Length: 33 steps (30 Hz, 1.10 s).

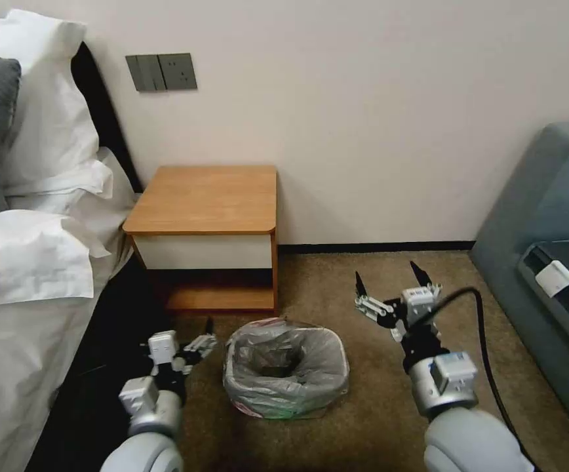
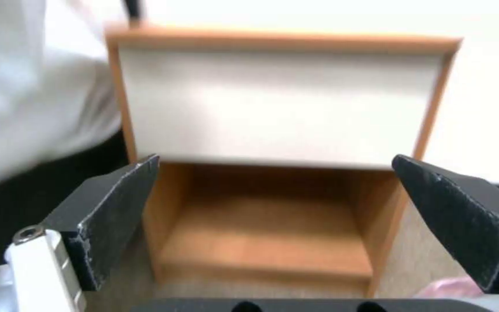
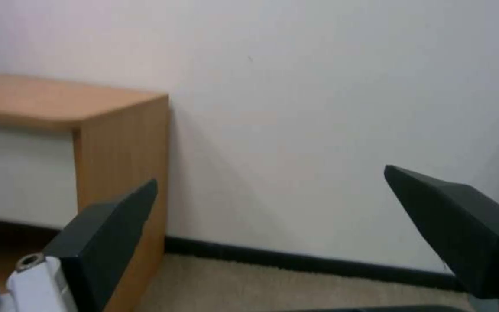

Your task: Pick up the garbage bag from the table and place it over the trash can.

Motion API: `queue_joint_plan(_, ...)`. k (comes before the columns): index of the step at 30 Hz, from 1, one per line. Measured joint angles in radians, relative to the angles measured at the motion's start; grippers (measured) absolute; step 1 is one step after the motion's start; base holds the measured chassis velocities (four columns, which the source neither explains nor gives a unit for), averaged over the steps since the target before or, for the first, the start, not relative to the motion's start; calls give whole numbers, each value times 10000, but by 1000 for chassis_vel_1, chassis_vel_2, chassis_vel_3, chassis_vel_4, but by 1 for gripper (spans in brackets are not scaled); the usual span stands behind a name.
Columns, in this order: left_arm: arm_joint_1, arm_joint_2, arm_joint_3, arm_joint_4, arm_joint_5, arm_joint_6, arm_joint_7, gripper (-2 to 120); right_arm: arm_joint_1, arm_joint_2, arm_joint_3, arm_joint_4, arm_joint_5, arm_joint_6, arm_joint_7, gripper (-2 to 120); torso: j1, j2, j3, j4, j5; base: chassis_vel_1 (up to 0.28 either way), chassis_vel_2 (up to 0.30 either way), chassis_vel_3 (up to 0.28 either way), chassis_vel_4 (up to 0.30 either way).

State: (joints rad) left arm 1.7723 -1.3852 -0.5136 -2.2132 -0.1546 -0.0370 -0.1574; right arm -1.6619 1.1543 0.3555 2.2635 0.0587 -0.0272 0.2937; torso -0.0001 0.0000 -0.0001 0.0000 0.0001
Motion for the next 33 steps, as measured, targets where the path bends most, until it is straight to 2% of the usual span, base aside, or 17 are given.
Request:
queue_joint_plan(1,0,0,0,0,0,0,0,100,0,0,0,0,0,0,0,100,0,0,0,0,0,0,0,0,0)
queue_joint_plan(4,657,-88,-151,-267,378,-1317,339,100,-1096,940,1000,-17,-81,1019,-661,100,0,1,0,-2,-4,0,0,0,0)
queue_joint_plan(5,657,-88,-151,-267,378,-1317,339,100,-1096,940,1000,-17,-81,1019,-661,100,0,1,0,-2,-4,0,0,0,0)
queue_joint_plan(8,1276,-195,-232,-587,278,-1989,333,100,-1650,1871,1646,-63,-76,1783,-1174,100,1,0,-1,-2,0,0,0,0,0)
queue_joint_plan(11,1632,-306,-206,-871,101,-2040,198,100,-1921,2063,1713,-28,-93,2195,-1482,100,0,1,-1,-1,-1,0,0,0,0)
queue_joint_plan(13,2000,-405,-170,-1078,52,-1918,343,100,-2149,2071,1660,96,-137,2353,-1735,100,0,1,-1,1,-1,0,0,0,0)
queue_joint_plan(33,2071,-442,-151,-1140,-14,-1740,456,100,-2199,2003,1589,180,-114,2319,-1854,100,1,1,0,0,-1,0,0,0,0)
